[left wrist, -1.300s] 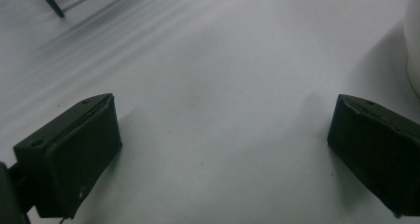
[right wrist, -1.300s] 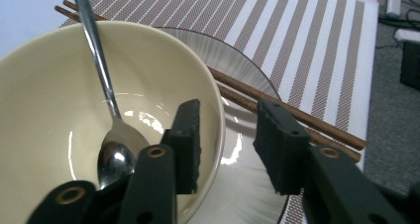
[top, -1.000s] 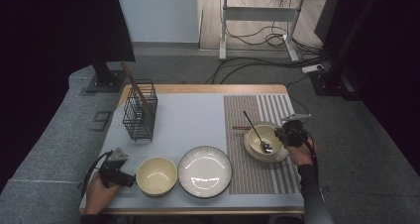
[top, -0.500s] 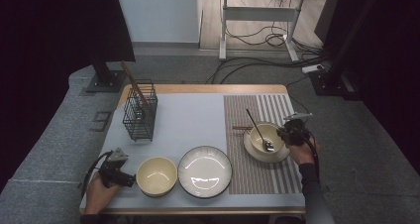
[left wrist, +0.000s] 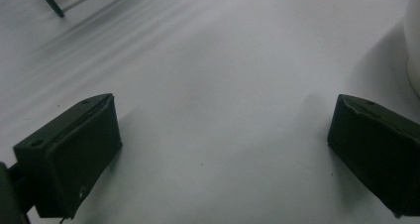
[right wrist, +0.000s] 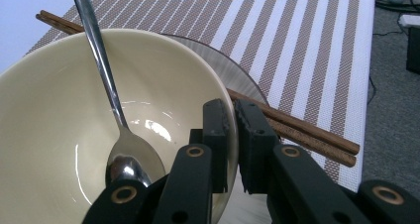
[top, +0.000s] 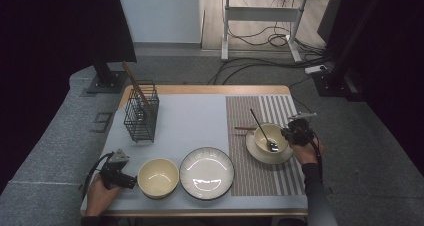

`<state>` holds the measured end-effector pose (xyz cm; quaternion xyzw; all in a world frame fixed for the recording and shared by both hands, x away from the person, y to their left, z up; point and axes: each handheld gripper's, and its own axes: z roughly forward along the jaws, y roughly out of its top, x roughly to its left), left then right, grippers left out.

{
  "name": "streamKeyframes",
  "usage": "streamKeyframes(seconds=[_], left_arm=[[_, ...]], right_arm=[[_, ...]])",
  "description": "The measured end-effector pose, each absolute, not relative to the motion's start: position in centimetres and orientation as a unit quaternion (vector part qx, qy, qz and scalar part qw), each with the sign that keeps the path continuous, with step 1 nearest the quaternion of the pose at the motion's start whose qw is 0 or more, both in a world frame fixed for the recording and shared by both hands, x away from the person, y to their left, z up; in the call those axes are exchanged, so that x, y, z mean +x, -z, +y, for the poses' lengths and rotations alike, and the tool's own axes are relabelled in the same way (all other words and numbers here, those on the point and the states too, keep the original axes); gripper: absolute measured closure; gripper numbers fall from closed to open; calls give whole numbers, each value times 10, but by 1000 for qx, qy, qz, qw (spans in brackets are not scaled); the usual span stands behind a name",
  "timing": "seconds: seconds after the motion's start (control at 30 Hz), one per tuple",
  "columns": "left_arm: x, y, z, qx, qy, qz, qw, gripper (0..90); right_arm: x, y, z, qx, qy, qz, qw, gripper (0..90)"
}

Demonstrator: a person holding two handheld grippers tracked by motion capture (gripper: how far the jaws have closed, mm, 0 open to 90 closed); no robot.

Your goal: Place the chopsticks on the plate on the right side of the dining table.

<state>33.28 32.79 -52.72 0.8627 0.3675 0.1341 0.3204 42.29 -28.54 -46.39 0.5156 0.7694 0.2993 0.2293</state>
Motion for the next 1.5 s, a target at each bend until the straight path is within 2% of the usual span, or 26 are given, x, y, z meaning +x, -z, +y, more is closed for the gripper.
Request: streamKeyframes(seconds=[1.5], left_arm=[[333,527,328,863,-134,368,320,0]], right_arm=[[421,462,-308,539,-275,759,241,829]])
